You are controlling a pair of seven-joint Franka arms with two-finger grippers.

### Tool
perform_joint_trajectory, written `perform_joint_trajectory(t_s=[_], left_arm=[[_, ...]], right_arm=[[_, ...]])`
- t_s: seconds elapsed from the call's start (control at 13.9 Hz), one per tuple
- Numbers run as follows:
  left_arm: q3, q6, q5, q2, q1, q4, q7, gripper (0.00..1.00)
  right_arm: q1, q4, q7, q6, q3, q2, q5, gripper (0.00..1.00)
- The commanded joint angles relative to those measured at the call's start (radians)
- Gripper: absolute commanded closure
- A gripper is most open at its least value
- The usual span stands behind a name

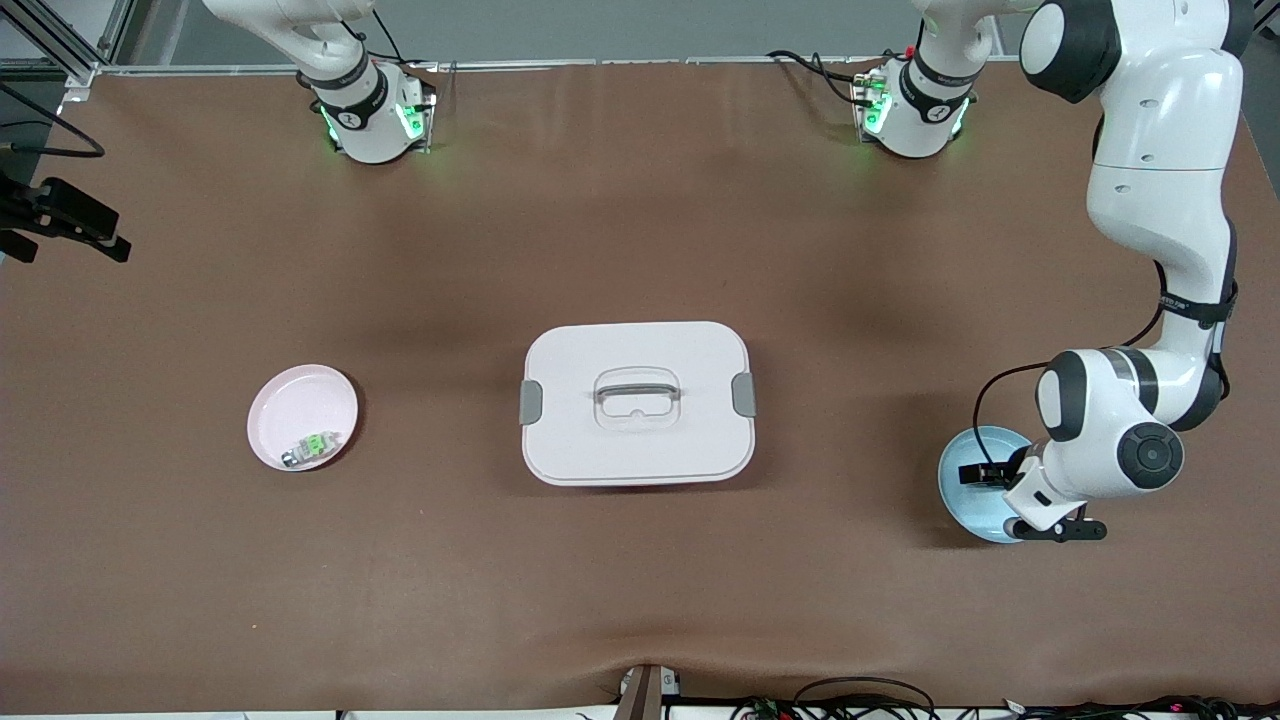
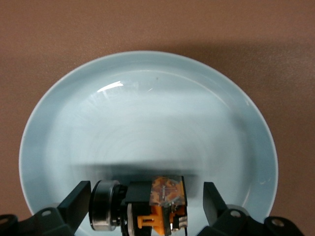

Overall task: Transfer orange switch to right arm and place
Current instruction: 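Lower the left gripper and close it on the orange switch, then lift the orange switch with the left gripper and carry it over the box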

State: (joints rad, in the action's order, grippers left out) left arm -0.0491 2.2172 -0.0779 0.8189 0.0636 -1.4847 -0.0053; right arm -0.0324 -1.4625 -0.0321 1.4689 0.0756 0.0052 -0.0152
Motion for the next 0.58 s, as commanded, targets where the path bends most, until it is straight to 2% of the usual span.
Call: perform_joint_trajectory(t_s=[0.0, 0.14, 0.29, 0.5], left_arm=[[-0.005, 0.004, -0.026, 0.0, -0.001, -0.012, -0.028, 0.0], [-0.005, 0.004, -0.025, -0.001, 0.001, -0.012, -0.028, 0.04], [-0.005, 0.004, -0.02, -0.001, 0.001, -0.012, -0.047, 0.32], [-0.006, -0.001, -0.023, -0.003, -0.001, -0.012, -0.07, 0.62]], right_arm=[[0.013, -0.015, 0.008, 0.007, -0.007, -0.017, -0.008, 0.0], [0.013, -0.015, 0.008, 0.007, -0.007, -0.017, -0.008, 0.0], [0.013, -0.015, 0.008, 0.008, -0.007, -0.017, -0.008, 0.0], [0.013, -0.015, 0.008, 0.008, -0.008, -0.016, -0.008, 0.0]])
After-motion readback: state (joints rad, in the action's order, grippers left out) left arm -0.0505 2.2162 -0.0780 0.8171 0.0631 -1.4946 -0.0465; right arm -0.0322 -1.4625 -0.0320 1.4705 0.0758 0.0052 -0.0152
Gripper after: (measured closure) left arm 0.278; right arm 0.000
